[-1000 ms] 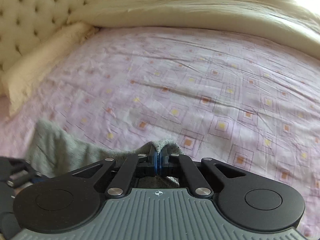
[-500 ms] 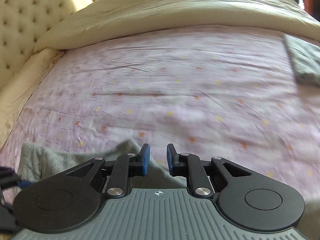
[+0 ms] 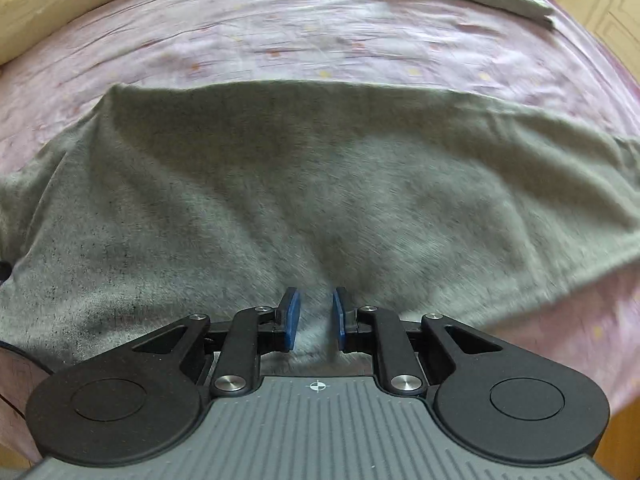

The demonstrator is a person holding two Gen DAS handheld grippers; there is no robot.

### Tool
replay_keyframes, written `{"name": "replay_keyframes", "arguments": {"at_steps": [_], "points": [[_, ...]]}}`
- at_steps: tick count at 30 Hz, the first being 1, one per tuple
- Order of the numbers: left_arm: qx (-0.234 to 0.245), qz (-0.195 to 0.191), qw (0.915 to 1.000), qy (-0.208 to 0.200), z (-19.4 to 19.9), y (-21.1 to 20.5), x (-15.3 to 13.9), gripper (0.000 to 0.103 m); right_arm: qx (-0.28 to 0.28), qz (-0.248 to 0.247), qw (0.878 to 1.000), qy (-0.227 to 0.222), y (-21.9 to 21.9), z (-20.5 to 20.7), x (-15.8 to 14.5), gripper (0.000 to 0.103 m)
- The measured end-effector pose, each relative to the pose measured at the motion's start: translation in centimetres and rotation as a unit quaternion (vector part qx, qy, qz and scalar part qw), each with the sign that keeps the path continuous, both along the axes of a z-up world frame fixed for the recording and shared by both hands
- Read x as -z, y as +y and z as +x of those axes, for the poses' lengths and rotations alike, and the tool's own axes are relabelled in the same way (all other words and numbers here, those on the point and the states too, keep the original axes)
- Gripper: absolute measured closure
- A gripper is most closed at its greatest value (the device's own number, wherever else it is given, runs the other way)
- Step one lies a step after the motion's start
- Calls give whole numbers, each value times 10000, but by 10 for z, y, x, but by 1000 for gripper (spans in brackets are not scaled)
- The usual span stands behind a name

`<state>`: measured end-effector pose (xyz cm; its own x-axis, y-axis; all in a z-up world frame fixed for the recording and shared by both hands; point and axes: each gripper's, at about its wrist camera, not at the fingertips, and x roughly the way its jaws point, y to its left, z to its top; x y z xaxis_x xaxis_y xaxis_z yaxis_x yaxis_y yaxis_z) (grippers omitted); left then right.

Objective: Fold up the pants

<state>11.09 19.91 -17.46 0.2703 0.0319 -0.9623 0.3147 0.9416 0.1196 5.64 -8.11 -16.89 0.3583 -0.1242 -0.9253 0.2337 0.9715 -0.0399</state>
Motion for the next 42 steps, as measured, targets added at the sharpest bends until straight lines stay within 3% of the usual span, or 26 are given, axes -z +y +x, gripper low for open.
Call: {"name": "replay_keyframes", "arguments": {"at_steps": [5, 11, 16, 23, 27, 35, 37, 38, 39, 41, 42], "points": [[139, -178, 9994, -244, -3, -12, -22, 37, 1196, -546, 9879, -824, -36, -32, -48, 85], [-64, -373, 9975, -600, -9, -45, -51, 37, 1976, -809, 9722, -965, -122, -60, -62, 85], [-431, -379, 9960, -679, -16, -90, -59, 37, 2432, -443, 9628, -1095, -209, -78, -55, 85], [-1023, -296, 9936, -384, -37, -166, -56, 37, 3028, 445, 9456, -1104, -317, -77, -31, 83], [-947, -123, 9946, -418, -47, -207, -56, 37, 3162, 870, 9380, -1120, -350, -71, -18, 69], [-871, 156, 9949, -483, -50, -245, -60, 37, 3465, 1541, 9219, -794, -383, -56, 6, 69], [-892, 193, 9948, -461, -50, -247, -58, 37, 3376, 1590, 9249, -727, -385, -53, 6, 71], [-891, 226, 9948, -442, -50, -249, -55, 37, 3186, 1578, 9311, -817, -383, -51, 2, 90], [-886, 256, 9949, -419, -49, -249, -53, 37, 2926, 1476, 9401, -937, -379, -50, -7, 92], [-849, 305, 9951, -404, -48, -251, -50, 37, 2222, 826, 9638, -1217, -363, -56, -39, 92], [-831, 317, 9951, -426, -47, -251, -49, 37, 2065, 543, 9696, -1192, -359, -62, -47, 92]]}}
